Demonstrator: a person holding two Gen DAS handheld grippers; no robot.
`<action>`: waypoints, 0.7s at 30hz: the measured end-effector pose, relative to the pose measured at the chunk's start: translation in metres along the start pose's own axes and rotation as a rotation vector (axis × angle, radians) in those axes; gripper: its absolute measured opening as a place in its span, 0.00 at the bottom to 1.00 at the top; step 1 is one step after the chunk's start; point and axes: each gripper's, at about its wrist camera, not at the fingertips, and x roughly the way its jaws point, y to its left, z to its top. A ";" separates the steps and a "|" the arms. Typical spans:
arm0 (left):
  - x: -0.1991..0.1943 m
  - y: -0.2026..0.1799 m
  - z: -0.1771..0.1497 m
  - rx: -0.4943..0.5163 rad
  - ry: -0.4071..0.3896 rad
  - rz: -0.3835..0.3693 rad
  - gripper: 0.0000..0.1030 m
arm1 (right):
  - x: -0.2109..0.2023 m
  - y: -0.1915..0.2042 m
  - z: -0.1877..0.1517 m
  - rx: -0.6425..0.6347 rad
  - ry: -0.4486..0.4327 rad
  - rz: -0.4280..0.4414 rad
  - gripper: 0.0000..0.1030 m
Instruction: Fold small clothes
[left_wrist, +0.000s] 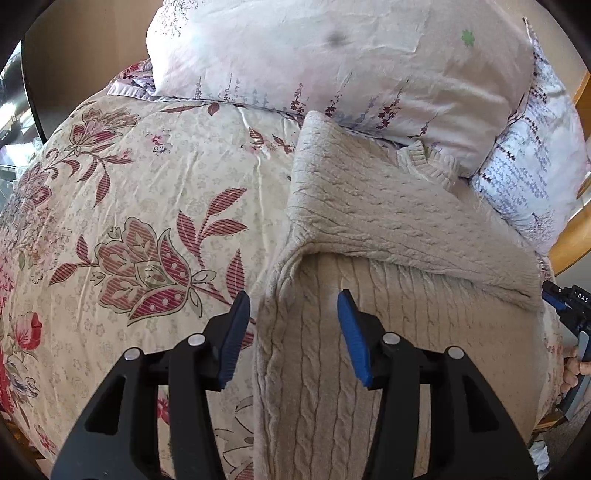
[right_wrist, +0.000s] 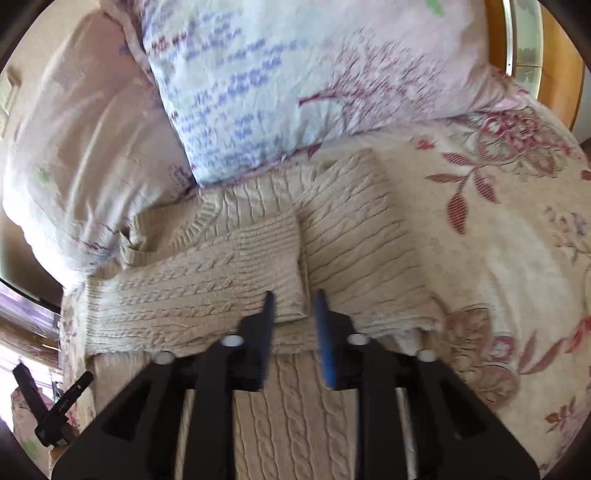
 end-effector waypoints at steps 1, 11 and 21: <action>-0.004 0.001 -0.002 -0.001 -0.005 -0.019 0.48 | -0.013 -0.008 0.001 0.017 -0.022 0.017 0.55; -0.021 0.017 -0.040 -0.038 0.054 -0.148 0.47 | -0.059 -0.090 -0.043 0.123 0.115 0.166 0.56; -0.032 0.028 -0.088 -0.143 0.107 -0.312 0.38 | -0.061 -0.119 -0.107 0.259 0.256 0.383 0.45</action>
